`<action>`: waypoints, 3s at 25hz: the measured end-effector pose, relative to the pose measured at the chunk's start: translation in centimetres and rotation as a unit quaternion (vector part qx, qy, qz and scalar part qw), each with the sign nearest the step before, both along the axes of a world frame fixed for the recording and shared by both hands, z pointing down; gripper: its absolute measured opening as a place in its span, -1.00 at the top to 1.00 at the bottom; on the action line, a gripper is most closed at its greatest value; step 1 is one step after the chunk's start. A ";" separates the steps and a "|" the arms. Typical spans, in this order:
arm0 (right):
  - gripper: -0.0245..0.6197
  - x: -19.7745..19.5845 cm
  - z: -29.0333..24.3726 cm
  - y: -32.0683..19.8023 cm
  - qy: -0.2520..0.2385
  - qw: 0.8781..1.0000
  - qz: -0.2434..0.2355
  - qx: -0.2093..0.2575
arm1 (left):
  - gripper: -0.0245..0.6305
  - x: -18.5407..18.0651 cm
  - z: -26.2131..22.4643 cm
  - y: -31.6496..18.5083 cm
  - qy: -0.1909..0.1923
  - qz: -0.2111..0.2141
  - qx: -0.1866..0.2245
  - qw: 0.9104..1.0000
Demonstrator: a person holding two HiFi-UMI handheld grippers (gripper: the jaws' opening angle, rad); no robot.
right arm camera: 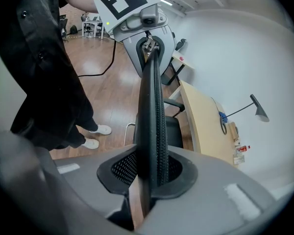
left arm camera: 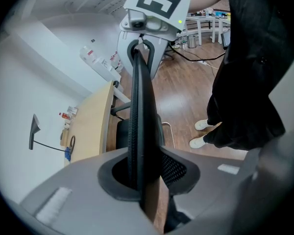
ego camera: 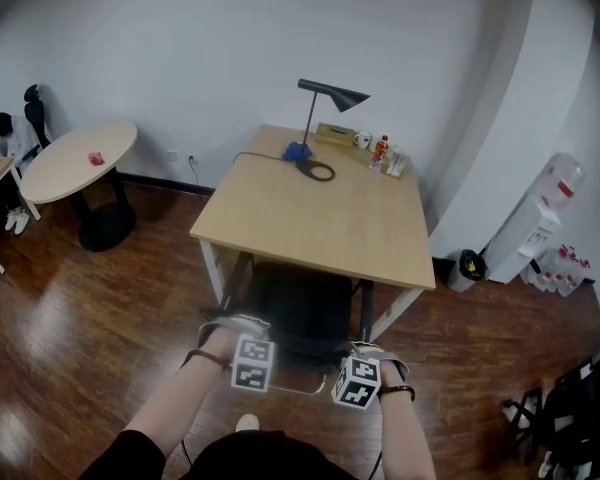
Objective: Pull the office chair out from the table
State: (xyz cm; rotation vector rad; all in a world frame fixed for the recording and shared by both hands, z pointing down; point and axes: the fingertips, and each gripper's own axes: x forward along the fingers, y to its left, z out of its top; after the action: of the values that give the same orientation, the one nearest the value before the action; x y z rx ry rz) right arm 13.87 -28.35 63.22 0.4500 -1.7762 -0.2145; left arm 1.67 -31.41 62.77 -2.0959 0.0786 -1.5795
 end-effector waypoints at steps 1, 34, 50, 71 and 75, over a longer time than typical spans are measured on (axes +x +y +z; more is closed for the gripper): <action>0.66 -0.1 0.0 0.2 0.000 1.000 -0.001 -0.002 | 0.65 -0.1 0.0 0.2 -0.001 -0.001 -0.001 1.000; 0.66 -1.4 -0.2 5.4 -0.009 1.000 0.006 -0.022 | 0.65 -1.4 0.0 5.3 -0.006 0.006 -0.024 1.000; 0.65 -1.8 -0.3 8.4 -0.013 0.999 -0.006 -0.030 | 0.65 -1.8 -0.1 8.5 -0.007 -0.002 -0.035 0.999; 0.65 -2.5 -0.4 13.3 -0.015 0.999 -0.012 -0.041 | 0.64 -2.5 0.0 13.2 -0.009 -0.007 -0.038 0.999; 0.65 -2.6 -0.4 14.0 -0.017 0.999 -0.002 -0.045 | 0.65 -2.6 -0.1 13.8 -0.008 -0.002 -0.037 0.999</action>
State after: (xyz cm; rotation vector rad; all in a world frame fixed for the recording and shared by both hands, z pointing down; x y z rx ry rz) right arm 11.22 -14.35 62.81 0.3873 -1.8116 -0.1301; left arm -0.95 -17.64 62.65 -2.1415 0.0195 -1.6241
